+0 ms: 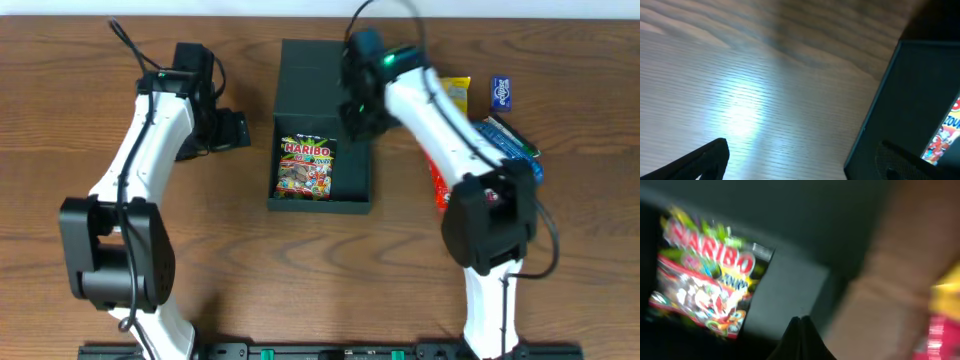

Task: Pack container
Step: 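Withdraw the right gripper from the box toward the snacks, then grasp the red Hacks bag with the right gripper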

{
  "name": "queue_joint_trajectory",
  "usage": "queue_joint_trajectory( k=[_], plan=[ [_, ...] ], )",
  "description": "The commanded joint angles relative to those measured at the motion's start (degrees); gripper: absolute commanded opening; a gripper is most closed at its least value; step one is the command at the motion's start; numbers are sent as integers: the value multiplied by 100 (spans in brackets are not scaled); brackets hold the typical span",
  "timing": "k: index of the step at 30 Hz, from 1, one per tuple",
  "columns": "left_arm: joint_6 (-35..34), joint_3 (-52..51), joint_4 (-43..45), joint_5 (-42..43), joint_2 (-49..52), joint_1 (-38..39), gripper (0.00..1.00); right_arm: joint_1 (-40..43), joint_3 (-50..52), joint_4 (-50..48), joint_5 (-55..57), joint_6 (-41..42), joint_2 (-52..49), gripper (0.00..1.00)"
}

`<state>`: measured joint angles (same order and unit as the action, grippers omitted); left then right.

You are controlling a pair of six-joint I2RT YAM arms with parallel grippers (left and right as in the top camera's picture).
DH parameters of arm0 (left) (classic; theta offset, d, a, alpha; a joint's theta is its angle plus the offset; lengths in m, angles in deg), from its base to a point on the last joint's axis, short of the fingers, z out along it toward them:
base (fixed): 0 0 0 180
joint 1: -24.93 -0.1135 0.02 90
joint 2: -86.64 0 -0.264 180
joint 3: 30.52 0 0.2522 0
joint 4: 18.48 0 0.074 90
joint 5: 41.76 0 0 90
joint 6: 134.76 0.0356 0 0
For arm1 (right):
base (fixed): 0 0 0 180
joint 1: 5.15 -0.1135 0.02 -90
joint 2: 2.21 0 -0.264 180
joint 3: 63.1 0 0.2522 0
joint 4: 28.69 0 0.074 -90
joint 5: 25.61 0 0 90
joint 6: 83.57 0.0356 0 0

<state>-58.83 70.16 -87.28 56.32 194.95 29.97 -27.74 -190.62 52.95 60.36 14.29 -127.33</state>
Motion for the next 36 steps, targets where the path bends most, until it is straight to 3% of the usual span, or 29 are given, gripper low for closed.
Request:
queue_joint_trajectory(
  k=[1, 10, 14, 17, 20, 23, 25, 30, 33, 36],
  plan=[
    [-173, 28, 55, 361, 175, 26, 96, 496, -372, 4, 103, -278, 619, 1],
    [-442, 28, 284, 957, 739, 291, 97, 2009, 13, -542, 162, -323, 474, 1],
    [-549, 28, 299, 960, 778, 330, 97, 2411, 31, -807, -957, -323, 31, 6],
    [-573, 28, 275, 962, 778, 330, 98, 2494, 31, -409, -850, -326, -153, 6],
    [-573, 28, 289, 977, 778, 328, 98, 2444, 17, 323, -201, -479, -107, 15],
    [-573, 28, 284, 977, 778, 326, 97, 2350, 15, 874, 262, -623, 120, 13],
    [-570, 28, 291, 975, 778, 323, 98, 2347, 15, 1071, 404, -625, 352, 20],
    [-570, 28, 264, 977, 778, 323, 98, 2629, 114, 1521, 168, -632, 1217, 27],
    [-564, 28, 267, 970, 778, 323, 98, 2949, 925, 1388, -142, -647, 1888, 40],
    [-564, 28, 291, 951, 778, 323, 98, 3401, 2409, 925, -922, -603, 2540, 50]
  ],
)
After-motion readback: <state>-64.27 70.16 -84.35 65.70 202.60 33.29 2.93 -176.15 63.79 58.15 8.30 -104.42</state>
